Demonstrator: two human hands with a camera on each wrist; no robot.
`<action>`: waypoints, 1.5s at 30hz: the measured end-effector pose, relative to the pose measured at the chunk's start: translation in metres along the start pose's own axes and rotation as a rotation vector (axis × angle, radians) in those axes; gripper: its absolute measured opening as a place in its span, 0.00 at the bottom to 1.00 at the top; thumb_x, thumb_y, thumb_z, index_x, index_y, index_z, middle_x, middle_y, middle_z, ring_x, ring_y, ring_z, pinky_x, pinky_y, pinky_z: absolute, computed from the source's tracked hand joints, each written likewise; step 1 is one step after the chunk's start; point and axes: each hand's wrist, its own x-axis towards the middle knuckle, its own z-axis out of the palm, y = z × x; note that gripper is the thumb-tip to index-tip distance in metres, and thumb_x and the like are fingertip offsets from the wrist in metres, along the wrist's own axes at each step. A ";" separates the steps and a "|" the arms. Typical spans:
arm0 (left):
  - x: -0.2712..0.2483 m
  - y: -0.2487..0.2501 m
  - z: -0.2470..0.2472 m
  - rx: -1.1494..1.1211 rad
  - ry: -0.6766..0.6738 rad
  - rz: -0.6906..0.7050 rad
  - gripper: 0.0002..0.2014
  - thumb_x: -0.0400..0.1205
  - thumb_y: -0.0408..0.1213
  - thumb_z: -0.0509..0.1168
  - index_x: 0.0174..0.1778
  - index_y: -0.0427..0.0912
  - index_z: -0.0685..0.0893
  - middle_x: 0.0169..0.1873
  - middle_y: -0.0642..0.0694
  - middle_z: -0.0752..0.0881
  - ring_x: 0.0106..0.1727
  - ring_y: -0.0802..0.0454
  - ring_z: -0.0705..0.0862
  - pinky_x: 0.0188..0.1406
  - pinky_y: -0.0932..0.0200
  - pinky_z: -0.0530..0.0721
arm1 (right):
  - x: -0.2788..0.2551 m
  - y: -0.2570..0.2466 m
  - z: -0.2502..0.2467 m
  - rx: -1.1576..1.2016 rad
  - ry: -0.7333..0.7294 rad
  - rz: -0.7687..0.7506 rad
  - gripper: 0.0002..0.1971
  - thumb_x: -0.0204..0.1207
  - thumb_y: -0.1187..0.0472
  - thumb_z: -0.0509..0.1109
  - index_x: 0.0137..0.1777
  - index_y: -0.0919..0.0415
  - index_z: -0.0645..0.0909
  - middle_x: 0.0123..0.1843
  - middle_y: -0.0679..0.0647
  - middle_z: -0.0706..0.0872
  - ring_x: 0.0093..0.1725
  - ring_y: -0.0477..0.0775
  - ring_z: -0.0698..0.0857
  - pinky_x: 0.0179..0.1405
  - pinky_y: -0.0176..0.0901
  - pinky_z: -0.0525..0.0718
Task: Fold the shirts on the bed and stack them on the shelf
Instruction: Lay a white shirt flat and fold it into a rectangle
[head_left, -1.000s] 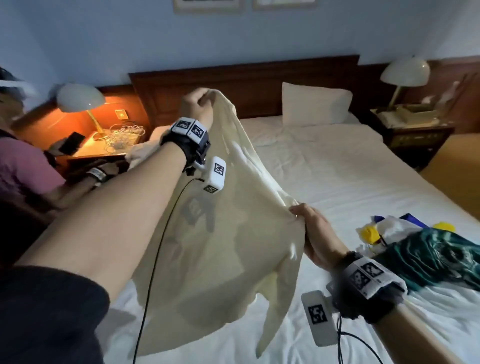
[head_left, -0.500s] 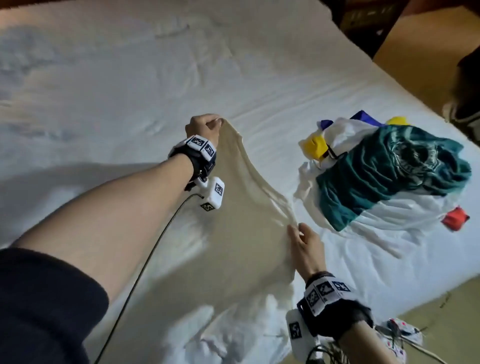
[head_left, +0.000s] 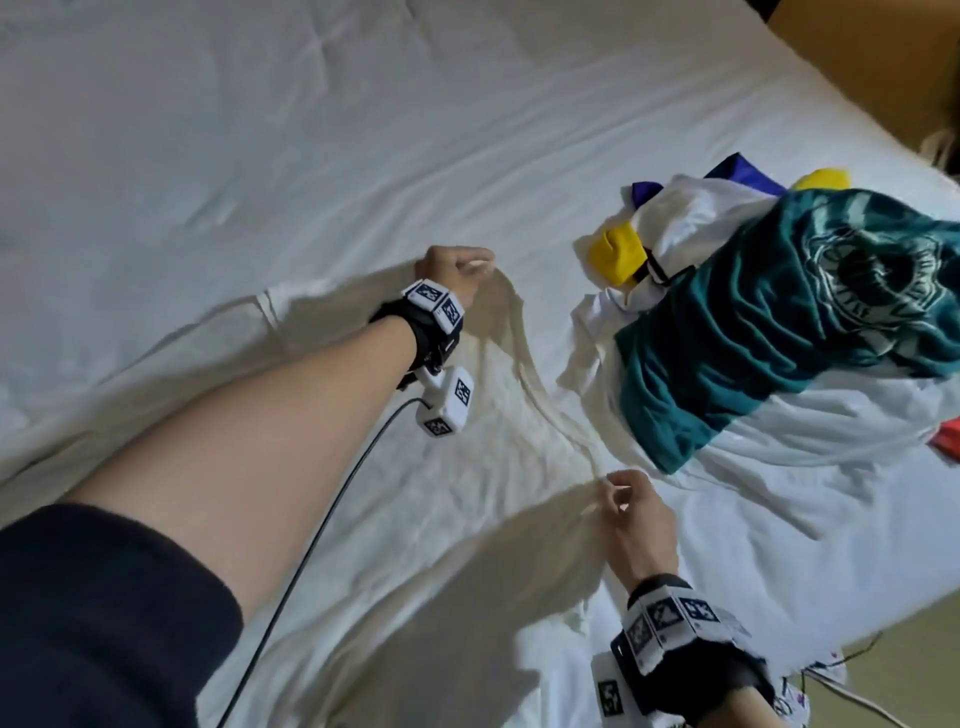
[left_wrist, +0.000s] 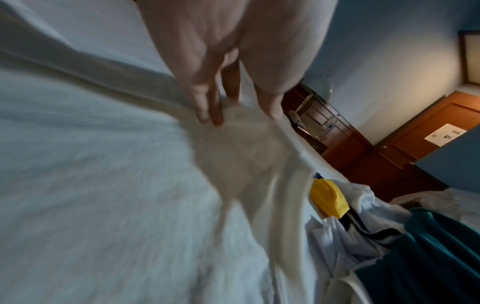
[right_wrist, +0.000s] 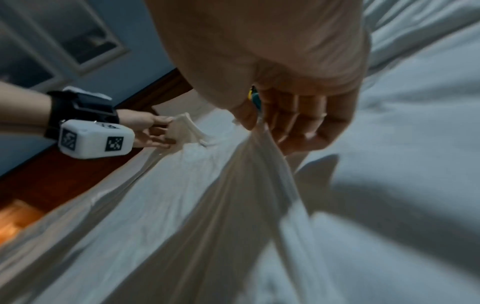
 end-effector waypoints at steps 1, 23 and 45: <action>-0.002 -0.003 -0.002 0.042 -0.059 -0.016 0.17 0.79 0.34 0.72 0.65 0.42 0.86 0.63 0.45 0.86 0.64 0.50 0.84 0.59 0.74 0.77 | 0.002 -0.004 0.000 -0.032 0.034 -0.037 0.10 0.82 0.53 0.65 0.59 0.57 0.78 0.55 0.55 0.82 0.54 0.58 0.80 0.54 0.50 0.79; 0.041 -0.158 -0.191 0.591 -0.260 -0.242 0.26 0.67 0.44 0.80 0.61 0.49 0.85 0.55 0.47 0.89 0.58 0.43 0.86 0.60 0.48 0.84 | 0.132 -0.256 0.159 -0.685 -0.200 -0.806 0.22 0.76 0.49 0.71 0.71 0.41 0.77 0.72 0.45 0.76 0.68 0.56 0.73 0.61 0.53 0.73; 0.052 -0.213 -0.255 0.597 -0.193 -0.338 0.22 0.65 0.67 0.64 0.40 0.52 0.82 0.42 0.55 0.87 0.48 0.46 0.85 0.53 0.51 0.84 | 0.134 -0.320 0.192 -0.462 0.095 -0.910 0.29 0.68 0.62 0.70 0.71 0.55 0.74 0.72 0.56 0.73 0.67 0.63 0.71 0.60 0.61 0.73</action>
